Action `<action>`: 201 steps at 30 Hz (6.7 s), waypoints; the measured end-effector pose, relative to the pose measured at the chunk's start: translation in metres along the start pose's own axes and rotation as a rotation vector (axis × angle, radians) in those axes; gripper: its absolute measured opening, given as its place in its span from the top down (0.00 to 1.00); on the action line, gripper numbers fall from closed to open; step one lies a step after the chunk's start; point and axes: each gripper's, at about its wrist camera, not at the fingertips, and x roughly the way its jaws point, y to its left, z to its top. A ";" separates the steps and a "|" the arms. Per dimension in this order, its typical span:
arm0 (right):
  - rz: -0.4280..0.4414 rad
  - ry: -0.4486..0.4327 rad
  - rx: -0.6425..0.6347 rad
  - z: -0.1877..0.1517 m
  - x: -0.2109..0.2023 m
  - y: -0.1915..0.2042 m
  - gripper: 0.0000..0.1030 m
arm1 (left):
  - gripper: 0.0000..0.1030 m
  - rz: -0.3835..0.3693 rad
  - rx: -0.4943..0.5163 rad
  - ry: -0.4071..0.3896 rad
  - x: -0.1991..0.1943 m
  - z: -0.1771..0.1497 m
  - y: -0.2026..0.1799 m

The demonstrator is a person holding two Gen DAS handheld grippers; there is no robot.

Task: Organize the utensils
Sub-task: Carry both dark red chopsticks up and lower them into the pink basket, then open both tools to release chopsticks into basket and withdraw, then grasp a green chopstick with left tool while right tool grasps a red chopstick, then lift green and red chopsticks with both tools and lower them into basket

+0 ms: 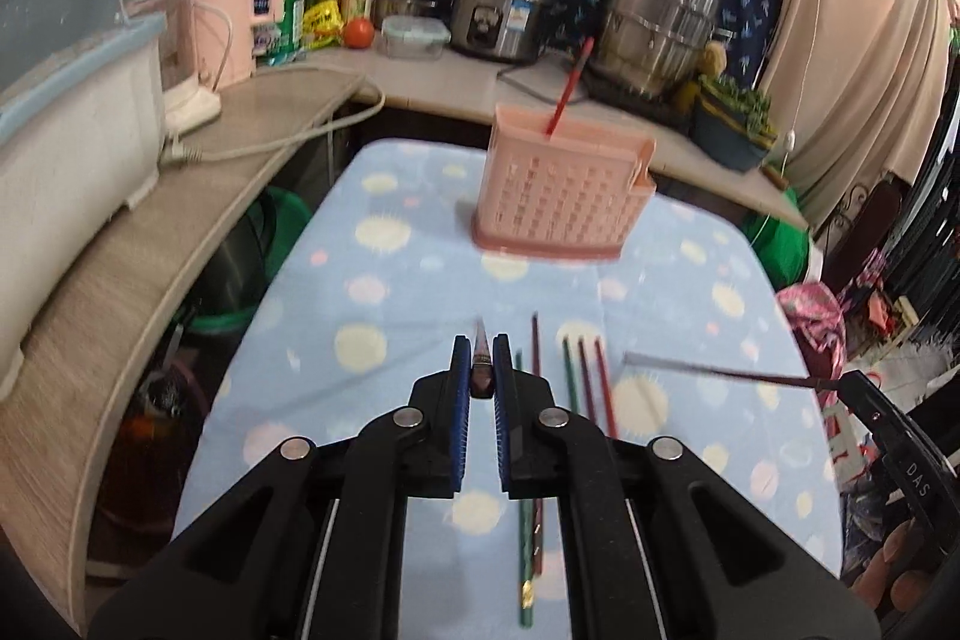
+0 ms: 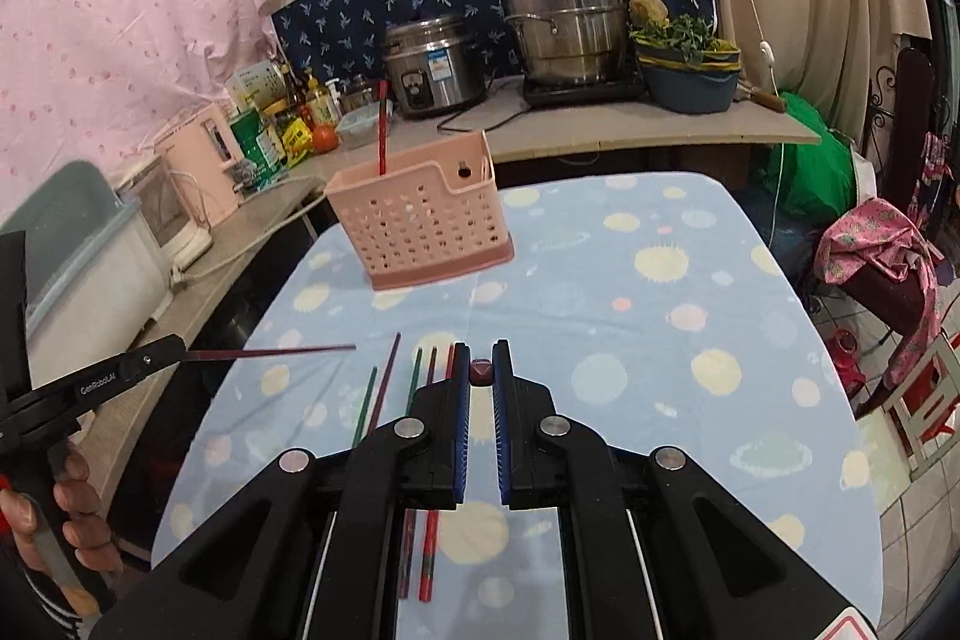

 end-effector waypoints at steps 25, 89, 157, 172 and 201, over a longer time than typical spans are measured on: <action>0.104 -0.344 0.038 0.222 0.057 0.048 0.93 | 0.93 -0.027 0.006 -0.391 -0.014 0.228 -0.046; 0.027 0.276 -0.039 -0.144 0.035 0.004 0.75 | 0.31 0.093 0.125 0.149 0.036 -0.117 -0.013; 0.006 0.252 -0.055 -0.154 0.040 0.012 0.93 | 0.93 0.092 0.113 0.245 0.048 -0.163 0.007; 0.026 0.102 0.010 -0.086 -0.002 0.010 0.93 | 0.93 0.044 0.076 0.089 0.000 -0.094 0.006; 0.043 -0.116 0.070 0.059 -0.009 0.001 0.93 | 0.93 0.009 0.031 -0.153 -0.023 0.082 -0.016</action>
